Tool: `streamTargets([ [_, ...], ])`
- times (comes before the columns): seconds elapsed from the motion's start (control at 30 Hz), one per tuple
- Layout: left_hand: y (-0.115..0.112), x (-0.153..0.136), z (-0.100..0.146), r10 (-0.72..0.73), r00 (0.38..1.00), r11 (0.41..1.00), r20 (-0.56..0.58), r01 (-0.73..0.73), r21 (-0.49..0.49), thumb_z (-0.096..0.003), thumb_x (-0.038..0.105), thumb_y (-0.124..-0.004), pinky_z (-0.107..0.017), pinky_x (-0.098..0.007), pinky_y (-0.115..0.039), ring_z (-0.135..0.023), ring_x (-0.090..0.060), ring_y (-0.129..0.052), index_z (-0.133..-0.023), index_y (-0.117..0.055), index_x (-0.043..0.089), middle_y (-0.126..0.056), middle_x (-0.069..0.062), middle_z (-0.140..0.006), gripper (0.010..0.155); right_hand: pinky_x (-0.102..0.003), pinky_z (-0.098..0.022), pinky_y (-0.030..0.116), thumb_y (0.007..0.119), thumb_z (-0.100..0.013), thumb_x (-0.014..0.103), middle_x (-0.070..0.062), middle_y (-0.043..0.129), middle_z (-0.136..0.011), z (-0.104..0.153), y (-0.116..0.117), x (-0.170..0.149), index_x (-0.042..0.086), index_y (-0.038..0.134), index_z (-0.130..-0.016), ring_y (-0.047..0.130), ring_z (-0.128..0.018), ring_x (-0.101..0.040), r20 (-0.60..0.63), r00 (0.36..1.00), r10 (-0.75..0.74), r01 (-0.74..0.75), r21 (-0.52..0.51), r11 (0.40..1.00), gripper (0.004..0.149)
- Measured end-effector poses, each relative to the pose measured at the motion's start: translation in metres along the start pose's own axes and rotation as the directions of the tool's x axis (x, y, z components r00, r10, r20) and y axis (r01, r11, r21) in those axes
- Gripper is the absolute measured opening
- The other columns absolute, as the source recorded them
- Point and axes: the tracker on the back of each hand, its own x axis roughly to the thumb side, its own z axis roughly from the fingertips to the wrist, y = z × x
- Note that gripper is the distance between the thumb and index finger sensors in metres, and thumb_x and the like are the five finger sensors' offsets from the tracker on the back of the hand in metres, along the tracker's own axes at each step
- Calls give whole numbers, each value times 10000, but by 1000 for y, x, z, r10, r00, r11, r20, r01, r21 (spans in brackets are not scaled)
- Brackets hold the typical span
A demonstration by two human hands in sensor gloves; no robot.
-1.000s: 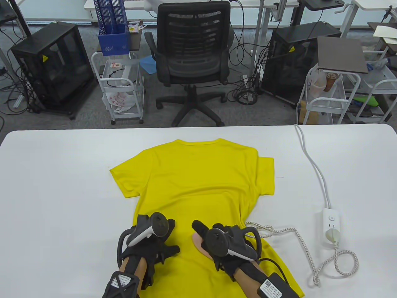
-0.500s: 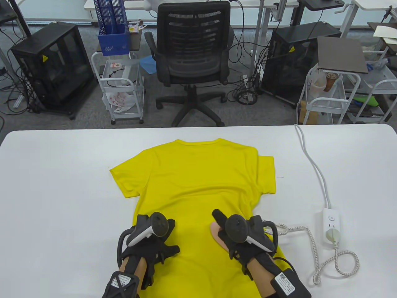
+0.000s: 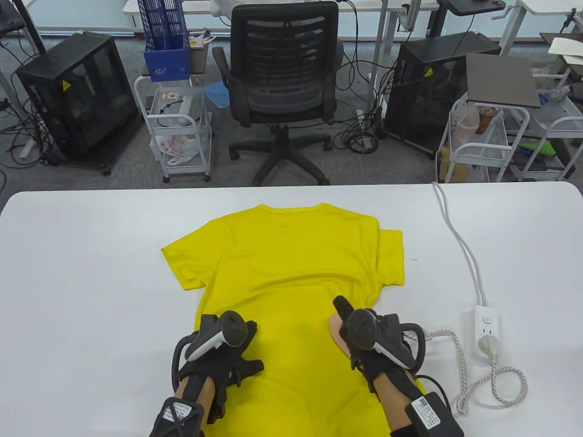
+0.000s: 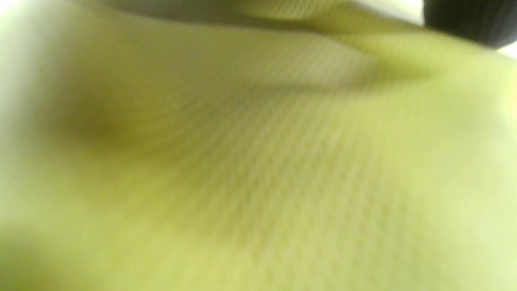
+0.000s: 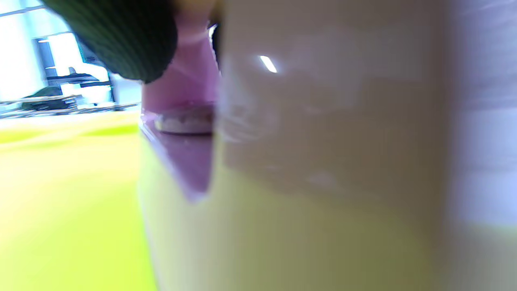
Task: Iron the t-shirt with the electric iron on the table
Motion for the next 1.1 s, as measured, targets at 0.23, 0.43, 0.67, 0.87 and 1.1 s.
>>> streamTargets([
  [0.23,0,0,0,3,1000,1000,0,-3,-1,-373,722,-745,-757,-704,-231,-1099,-413,-37,-1063,-215,514,-56,22,-1157,895,-452,-323,824,813,-438,499,-85,866,-715,9,5,35,527,497,-987,954,-335,-216,184,977,-104,85,110,990,634],
  [0.43,0,0,0,6,1000,1000,-1,-6,0,-371,723,-745,-756,-704,-229,-1100,-409,-35,-1062,-215,516,-55,26,-1157,896,-459,-328,821,814,-433,497,-89,864,-716,30,12,89,539,498,-976,954,-340,-225,392,914,-107,45,163,986,630],
  [0.67,0,-1,0,3,1000,1000,0,-3,1,-371,722,-745,-756,-702,-235,-1102,-406,-41,-1063,-219,515,-60,29,-1157,894,-447,-314,830,806,-429,505,-78,872,-706,6,4,29,541,457,-977,961,-325,-211,144,989,22,-25,18,1000,650],
  [0.87,0,-1,0,2,1000,1000,-1,-2,1,-372,722,-745,-757,-704,-234,-1103,-408,-42,-1063,-219,513,-62,26,-1158,894,-457,-317,822,823,-436,487,-92,869,-710,3,-1,-4,517,486,-989,955,-327,-223,12,998,-58,58,15,998,648],
  [1.1,0,-1,0,3,1000,1000,1,-3,2,-373,721,-744,-758,-703,-230,-1103,-406,-39,-1064,-216,513,-57,27,-1158,894,-460,-334,817,822,-434,483,-89,855,-725,23,10,77,530,481,-981,949,-345,-226,348,927,-142,80,186,979,647],
])
